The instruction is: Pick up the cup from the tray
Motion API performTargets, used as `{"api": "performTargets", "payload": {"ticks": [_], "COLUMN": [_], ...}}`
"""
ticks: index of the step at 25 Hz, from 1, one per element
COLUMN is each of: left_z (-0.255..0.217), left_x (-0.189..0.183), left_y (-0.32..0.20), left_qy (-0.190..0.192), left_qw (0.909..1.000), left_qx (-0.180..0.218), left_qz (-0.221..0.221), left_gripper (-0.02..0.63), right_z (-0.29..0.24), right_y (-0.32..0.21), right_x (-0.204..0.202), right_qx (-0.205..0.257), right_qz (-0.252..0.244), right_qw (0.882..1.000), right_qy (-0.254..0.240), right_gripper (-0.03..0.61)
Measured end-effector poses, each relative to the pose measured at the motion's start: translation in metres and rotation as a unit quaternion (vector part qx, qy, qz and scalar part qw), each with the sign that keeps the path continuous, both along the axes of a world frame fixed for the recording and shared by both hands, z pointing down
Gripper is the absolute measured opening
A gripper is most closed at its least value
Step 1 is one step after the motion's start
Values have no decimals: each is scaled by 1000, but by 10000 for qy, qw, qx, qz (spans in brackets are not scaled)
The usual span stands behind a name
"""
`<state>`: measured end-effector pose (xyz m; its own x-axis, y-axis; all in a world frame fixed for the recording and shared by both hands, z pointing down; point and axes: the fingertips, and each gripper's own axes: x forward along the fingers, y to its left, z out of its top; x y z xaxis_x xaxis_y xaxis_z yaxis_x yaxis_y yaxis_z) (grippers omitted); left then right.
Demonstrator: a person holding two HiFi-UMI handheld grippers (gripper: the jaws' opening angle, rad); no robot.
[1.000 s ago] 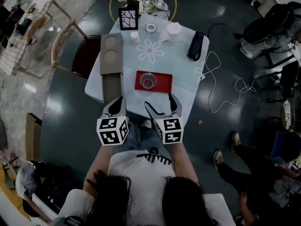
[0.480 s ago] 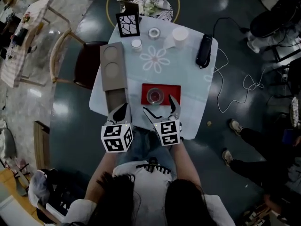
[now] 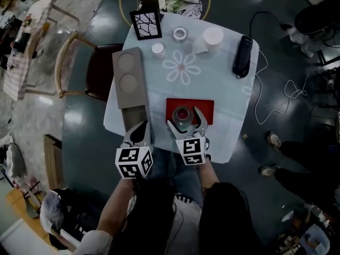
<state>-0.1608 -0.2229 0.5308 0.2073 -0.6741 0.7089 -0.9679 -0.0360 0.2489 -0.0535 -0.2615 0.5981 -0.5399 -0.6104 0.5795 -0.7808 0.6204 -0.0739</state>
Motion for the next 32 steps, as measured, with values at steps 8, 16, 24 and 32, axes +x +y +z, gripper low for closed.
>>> {"api": "performTargets", "payload": {"ticks": [8, 16, 24, 32], "left_z": [12, 10, 11, 12], "left_x": [-14, -3, 23, 46], "left_y": [12, 11, 21, 28], "left_qy": [-133, -121, -138, -145], "left_qw": [9998, 9999, 9996, 9993], "left_qx": [-152, -107, -99, -81], "left_qz": [-66, 50, 223, 335], "left_gripper": [0, 0, 0, 0], "right_z": [-6, -34, -43, -38], "right_y": [-3, -12, -14, -4], "right_x": [-5, 25, 95, 160], "right_qx": [-43, 275, 365, 378], "right_qz": [-104, 212, 895, 1491], "right_qw": [9999, 9994, 9953, 9880], "right_qy": [-92, -75, 17, 104], "right_gripper": [411, 411, 411, 411]}}
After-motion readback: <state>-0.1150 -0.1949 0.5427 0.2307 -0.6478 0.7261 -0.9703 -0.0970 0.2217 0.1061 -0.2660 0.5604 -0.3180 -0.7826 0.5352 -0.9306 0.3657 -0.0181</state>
